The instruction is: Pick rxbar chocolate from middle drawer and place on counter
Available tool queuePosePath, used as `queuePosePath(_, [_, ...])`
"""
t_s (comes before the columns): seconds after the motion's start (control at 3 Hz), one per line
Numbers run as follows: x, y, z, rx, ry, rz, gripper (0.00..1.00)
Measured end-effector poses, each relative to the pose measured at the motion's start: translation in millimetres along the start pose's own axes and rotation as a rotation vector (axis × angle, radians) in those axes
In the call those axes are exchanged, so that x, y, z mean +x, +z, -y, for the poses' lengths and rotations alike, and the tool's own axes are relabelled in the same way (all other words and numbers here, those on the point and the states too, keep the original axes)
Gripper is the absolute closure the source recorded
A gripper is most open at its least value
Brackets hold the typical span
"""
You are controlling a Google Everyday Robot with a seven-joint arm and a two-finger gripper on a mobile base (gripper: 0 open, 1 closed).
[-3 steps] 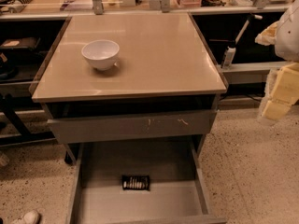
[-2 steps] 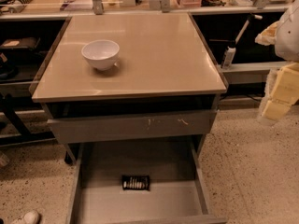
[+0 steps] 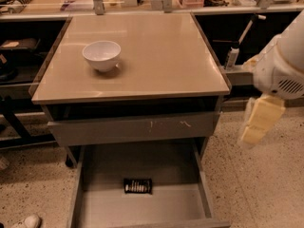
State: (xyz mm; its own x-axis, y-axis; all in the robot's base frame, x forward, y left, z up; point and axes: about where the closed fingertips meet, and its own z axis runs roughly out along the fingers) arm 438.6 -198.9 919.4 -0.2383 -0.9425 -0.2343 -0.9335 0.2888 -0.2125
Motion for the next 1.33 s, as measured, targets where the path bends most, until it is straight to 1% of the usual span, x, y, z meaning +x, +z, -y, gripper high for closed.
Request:
queuePosePath(0.33, [-3.2, 78.3, -20.2, -0.069, 0.008, 0.018, 0.0])
queuePosePath(0.67, [0.7, 148.3, -33.7, -0.127, 0.035, 0.031, 0.0])
queuePosePath(1.0, [0.7, 148.3, -33.7, -0.127, 0.035, 0.031, 0.0])
queuePosePath(1.33, [-7.7, 173.0, -43.5, -0.15, 0.037, 0.065, 0.0])
